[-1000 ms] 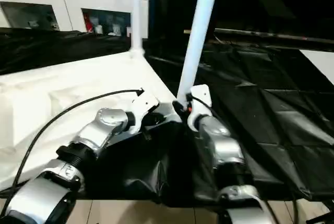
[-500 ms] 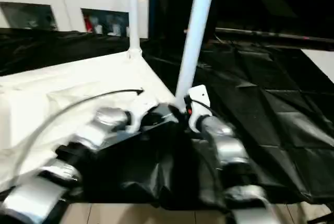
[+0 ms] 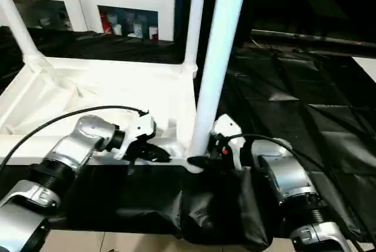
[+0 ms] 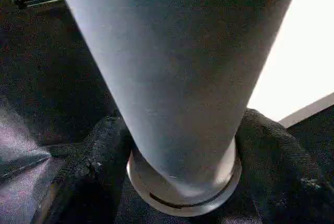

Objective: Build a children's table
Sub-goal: Rotate leg to tighten

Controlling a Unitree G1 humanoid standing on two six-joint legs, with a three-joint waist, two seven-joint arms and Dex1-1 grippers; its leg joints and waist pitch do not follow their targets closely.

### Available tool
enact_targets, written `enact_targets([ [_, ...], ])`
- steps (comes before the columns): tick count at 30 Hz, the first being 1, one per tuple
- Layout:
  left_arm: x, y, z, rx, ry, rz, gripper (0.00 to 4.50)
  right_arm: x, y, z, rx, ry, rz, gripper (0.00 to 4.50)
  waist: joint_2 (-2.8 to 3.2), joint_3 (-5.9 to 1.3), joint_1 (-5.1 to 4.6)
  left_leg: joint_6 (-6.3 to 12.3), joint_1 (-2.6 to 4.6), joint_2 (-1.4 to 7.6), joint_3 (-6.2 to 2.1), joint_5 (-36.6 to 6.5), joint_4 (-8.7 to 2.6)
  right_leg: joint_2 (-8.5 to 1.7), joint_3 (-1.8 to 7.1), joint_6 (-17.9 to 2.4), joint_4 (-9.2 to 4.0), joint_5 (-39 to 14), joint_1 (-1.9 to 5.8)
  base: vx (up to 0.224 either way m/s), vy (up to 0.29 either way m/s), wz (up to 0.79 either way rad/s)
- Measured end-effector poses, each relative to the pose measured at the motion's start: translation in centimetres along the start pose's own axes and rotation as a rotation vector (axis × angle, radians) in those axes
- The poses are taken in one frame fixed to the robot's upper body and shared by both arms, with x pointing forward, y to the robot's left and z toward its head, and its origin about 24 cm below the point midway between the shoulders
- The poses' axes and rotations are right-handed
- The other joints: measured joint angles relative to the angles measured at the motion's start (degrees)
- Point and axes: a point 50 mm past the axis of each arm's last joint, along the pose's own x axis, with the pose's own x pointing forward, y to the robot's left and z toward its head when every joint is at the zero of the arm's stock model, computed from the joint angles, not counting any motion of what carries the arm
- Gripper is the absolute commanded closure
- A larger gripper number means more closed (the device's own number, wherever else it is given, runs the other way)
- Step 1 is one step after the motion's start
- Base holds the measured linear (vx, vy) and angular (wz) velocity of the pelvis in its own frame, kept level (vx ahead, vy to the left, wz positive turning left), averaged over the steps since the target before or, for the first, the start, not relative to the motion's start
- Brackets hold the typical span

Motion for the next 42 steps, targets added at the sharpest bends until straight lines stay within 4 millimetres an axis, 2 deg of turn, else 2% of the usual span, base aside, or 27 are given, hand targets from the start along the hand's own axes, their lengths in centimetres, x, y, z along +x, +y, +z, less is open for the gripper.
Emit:
enact_targets([
  [1, 0.0, 0.0, 0.0, 0.0, 0.0, -0.001, 4.5, 0.0, 0.0, 0.0, 0.003, -0.002, 0.003, 1.55, 0.0, 0.0, 0.0, 0.0, 0.0, 0.0, 0.0, 0.0, 0.0, 0.0, 0.0, 0.0, 0.0, 0.0, 0.0, 0.0, 0.0, 0.0],
  [3, 0.0, -0.1, 0.0, 0.003, -0.001, -0.004, 4.5, 0.1, 0.1, 0.1, 0.006, -0.004, 0.008, 1.55, 0.0, 0.0, 0.0, 0.0, -0.03, 0.0, 0.0, 0.0, -0.01, 0.0, 0.0, 0.0, -0.02, 0.0, -0.02, 0.0, 0.0, 0.0],
  [5, 0.0, -0.1, 0.1, 0.004, -0.001, -0.007, 4.5, 0.1, 0.1, 0.1, 0.01, -0.006, 0.01, 1.81, 0.01, 0.01, 0.0, 0.01, -0.04, 0.0, 0.01, 0.0, -0.02, 0.0, 0.0, 0.01, -0.03, -0.01, -0.02, 0.0, 0.0, 0.0],
  [12, 0.0, 0.1, 0.0, -0.008, -0.011, 0.029, 4.5, 0.2, 0.0, 0.0, 0.034, -0.039, -0.03, 2.08, 0.02, 0.01, -0.02, -0.01, 0.04, 0.0, 0.0, 0.01, 0.01, 0.0, 0.0, -0.03, 0.0, 0.02, 0.04, 0.0, 0.0, 0.0],
  [16, 0.6, 1.2, 0.2, -0.032, -0.014, 0.173, 4.5, 1.3, -1.2, -0.2, 0.093, -0.101, -0.218, 2.12, 0.02, 0.02, -0.35, -0.12, 0.35, -0.03, 0.0, 0.09, 0.16, -0.01, 0.06, 0.1, 0.0, 0.1, 0.28, 0.0, 0.0, 0.0],
  [20, 2.1, 2.0, 0.9, -0.067, -0.029, 0.299, 4.5, 2.3, -2.3, 0.3, 0.151, -0.149, -0.429, 2.38, 0.02, 0.02, -0.84, -0.12, 0.33, -0.05, -0.04, 0.09, 0.23, -0.02, 0.06, 0.17, -0.09, 0.08, 0.27, 0.0, 0.0, 0.0],
  [24, 3.6, 2.5, 1.6, -0.095, -0.036, 0.401, 4.5, 3.3, -3.0, 0.7, 0.219, -0.18, -0.613, 2.46, 0.02, 0.01, -1.18, -0.12, 0.32, -0.07, -0.06, 0.09, 0.22, -0.02, 0.08, 0.2, -0.08, 0.11, 0.3, 0.0, 0.0, 0.0],
  [28, 4.7, 2.7, 2.2, -0.104, -0.04, 0.483, 4.5, 4.5, -3.3, 1.2, 0.253, -0.19, -0.772, 2.46, 0.06, -0.02, -1.32, -0.12, 0.32, -0.08, -0.08, 0.1, 0.21, -0.02, 0.08, 0.27, -0.08, 0.16, 0.31, 0.0, 0.0, 0.0],
  [35, 5.1, 2.6, 2.3, -0.083, -0.051, 0.478, 4.5, 4.6, -3.3, 1.2, 0.225, -0.201, -0.797, 2.46, 0.27, -0.13, -1.31, -0.12, 0.3, -0.09, -0.07, 0.09, 0.1, -0.02, 0.1, 0.39, -0.18, 0.13, 0.34, 0.0, 0.0, 0.0],
  [36, 5.1, 2.6, 2.3, -0.079, -0.05, 0.477, 4.5, 4.6, -3.3, 1.2, 0.224, -0.203, -0.798, 1.93, 0.28, -0.12, -1.31, -0.12, 0.31, -0.09, -0.07, 0.09, 0.1, -0.02, 0.1, 0.39, -0.17, 0.13, 0.34, 0.0, 0.0, 0.0],
  [40, 5.0, 2.5, 2.3, -0.064, -0.051, 0.474, 4.5, 4.6, -3.2, 1.2, 0.222, -0.205, -0.792, 1.71, 0.29, -0.11, -1.3, -0.12, 0.29, -0.09, -0.07, 0.09, 0.07, -0.02, 0.1, 0.41, -0.18, 0.12, 0.31, 0.0, 0.0, 0.0],
  [42, 5.0, 2.5, 2.3, -0.062, -0.052, 0.468, 4.5, 4.4, -3.2, 1.1, 0.211, -0.204, -0.767, 1.43, 0.3, -0.1, -1.26, -0.12, 0.27, -0.1, -0.06, 0.09, 0.05, -0.02, 0.1, 0.42, -0.23, 0.11, 0.31, 0.0, 0.0, 0.0],
])
